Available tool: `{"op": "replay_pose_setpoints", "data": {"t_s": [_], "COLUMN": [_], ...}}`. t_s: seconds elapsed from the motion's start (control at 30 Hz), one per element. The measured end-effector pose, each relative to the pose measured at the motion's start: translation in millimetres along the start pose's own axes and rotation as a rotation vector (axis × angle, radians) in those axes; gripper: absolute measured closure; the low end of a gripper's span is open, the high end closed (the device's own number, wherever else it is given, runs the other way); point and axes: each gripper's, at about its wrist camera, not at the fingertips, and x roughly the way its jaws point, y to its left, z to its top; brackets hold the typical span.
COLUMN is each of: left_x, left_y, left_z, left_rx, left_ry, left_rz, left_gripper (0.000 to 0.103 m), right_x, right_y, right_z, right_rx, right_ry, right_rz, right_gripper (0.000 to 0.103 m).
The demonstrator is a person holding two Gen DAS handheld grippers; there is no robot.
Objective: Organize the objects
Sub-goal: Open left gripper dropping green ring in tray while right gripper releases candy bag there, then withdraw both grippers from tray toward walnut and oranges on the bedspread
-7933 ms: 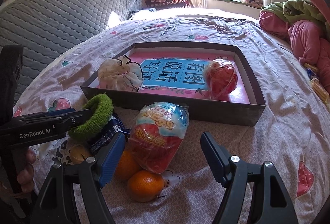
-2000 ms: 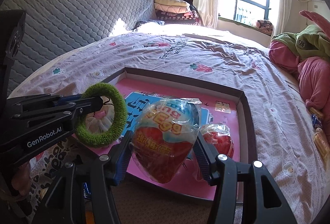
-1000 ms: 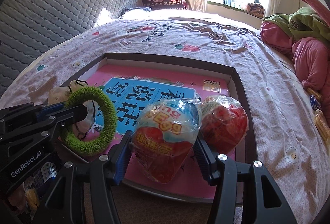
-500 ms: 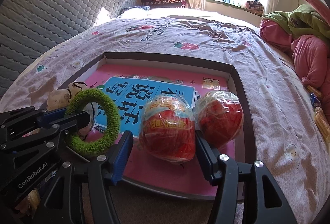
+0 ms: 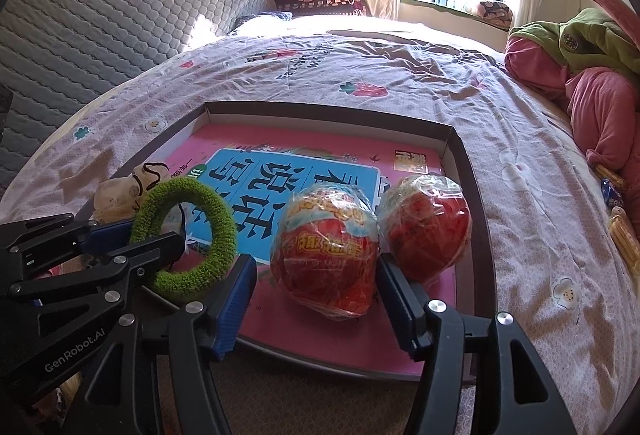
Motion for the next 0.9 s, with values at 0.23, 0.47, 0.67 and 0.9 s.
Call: {"op": "replay_pose_setpoints", "data": {"t_s": [0.23,0.47,0.67,0.9], "left_x": [-5,-10,-13,-16], "left_y": [2,2,5,6], "left_z": [-1,-2,-3,-4], "left_rx": [-0.011,-0.017,-0.030,-0.035], "left_ry": [0.002,0.004,0.007,0.008], "left_rz": [-0.014,-0.022,-0.011,-0.004], "left_gripper": [0.073,0.073,0.068,0.066], "right_x": [-4,-7,-13,-20], "right_y": [2,3,4,5], "right_z": [-1,0,1,2], "right_rx": [-0.005,-0.003,-0.005,-0.009], "right_ry": [-0.004,-0.007,-0.020,-0.033], "right_rz": [0.004,0.007,0.016,0.028], "right_gripper": [0.042,0.042,0.041,0.041]}}
